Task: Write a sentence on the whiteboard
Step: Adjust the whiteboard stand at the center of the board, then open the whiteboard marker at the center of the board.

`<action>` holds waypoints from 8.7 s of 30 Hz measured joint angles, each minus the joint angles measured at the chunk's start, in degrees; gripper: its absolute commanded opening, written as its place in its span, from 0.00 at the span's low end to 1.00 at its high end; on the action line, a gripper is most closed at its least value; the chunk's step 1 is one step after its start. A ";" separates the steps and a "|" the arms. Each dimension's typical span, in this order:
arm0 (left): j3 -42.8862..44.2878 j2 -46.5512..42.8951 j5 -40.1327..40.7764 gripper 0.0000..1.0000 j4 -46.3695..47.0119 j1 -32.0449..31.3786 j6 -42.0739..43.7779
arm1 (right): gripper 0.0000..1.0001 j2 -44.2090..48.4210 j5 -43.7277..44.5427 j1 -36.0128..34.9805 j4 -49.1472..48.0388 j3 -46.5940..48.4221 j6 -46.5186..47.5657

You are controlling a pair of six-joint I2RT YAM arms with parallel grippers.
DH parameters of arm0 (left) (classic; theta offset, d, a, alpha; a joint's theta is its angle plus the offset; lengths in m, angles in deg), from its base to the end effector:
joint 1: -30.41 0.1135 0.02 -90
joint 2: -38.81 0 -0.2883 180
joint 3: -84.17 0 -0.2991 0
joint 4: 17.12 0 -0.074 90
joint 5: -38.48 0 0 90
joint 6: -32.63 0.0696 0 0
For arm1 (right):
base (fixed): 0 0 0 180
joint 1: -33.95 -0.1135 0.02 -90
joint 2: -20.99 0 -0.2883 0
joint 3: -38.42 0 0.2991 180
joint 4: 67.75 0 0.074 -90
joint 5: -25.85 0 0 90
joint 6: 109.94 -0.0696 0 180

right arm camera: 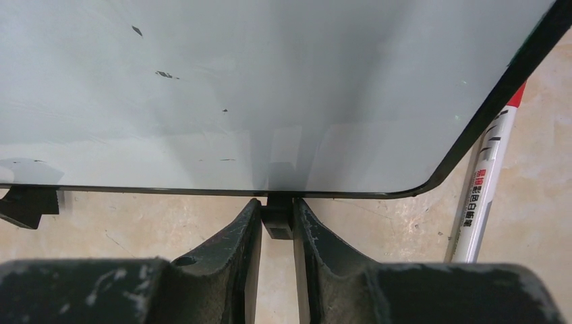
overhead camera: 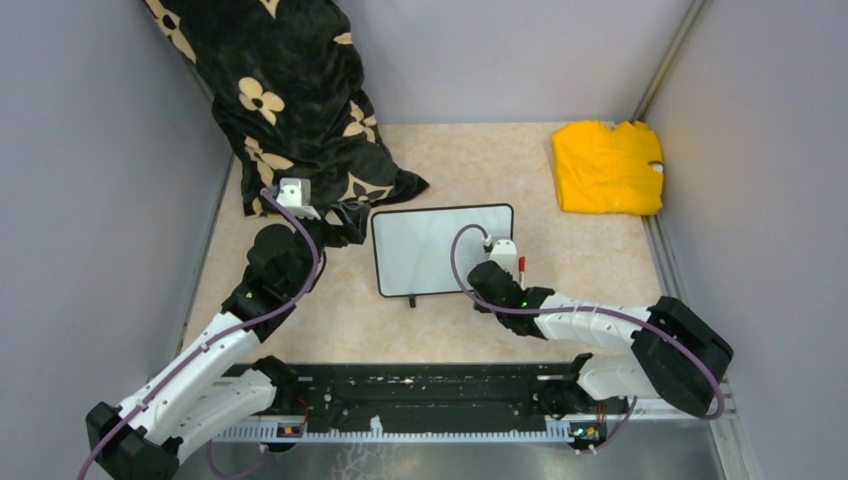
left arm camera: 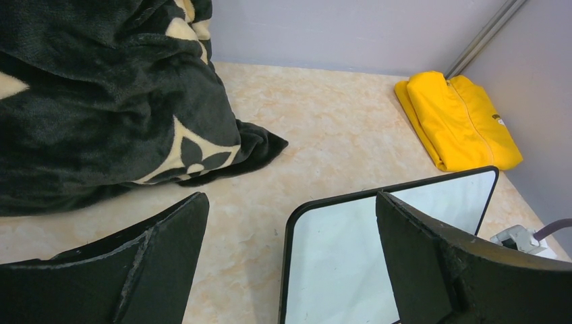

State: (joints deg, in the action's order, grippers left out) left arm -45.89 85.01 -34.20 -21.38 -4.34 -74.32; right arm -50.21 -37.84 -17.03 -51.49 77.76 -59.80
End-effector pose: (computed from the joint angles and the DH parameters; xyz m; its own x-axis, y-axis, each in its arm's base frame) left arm 0.2249 -0.1308 0.3398 -0.0945 -0.2732 -0.9573 0.2844 0.9141 -0.2889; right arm 0.1953 0.1920 0.1270 -0.6868 0.0650 -0.7239 -0.0912 0.9804 0.1745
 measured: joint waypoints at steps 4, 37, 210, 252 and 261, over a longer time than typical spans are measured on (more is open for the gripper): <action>0.00 0.09 -0.02 0.99 0.00 0.00 0.00 | 0.22 -0.11 0.26 -0.02 0.02 0.13 1.07; -0.31 0.44 0.00 0.99 0.02 0.00 -0.83 | 0.51 22.14 0.98 9.92 13.44 1.40 -0.24; -2.38 7.43 -58.05 0.99 26.05 -0.92 -21.92 | 0.00 22.49 -49.68 5.14 -6.75 15.72 18.01; -2.95 10.71 -57.99 0.00 29.68 -0.79 -26.93 | 0.12 19.06 -44.24 -0.24 -10.75 15.72 19.08; -4.85 6.86 -54.62 0.00 29.66 -0.90 -28.79 | 0.55 20.35 -44.39 -0.24 -15.47 11.43 13.90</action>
State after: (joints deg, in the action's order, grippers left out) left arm -50.74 91.87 -88.82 8.28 -5.23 -103.10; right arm -29.86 -82.24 -17.27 -66.97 89.19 -45.90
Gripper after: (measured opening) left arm 0.054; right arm 0.536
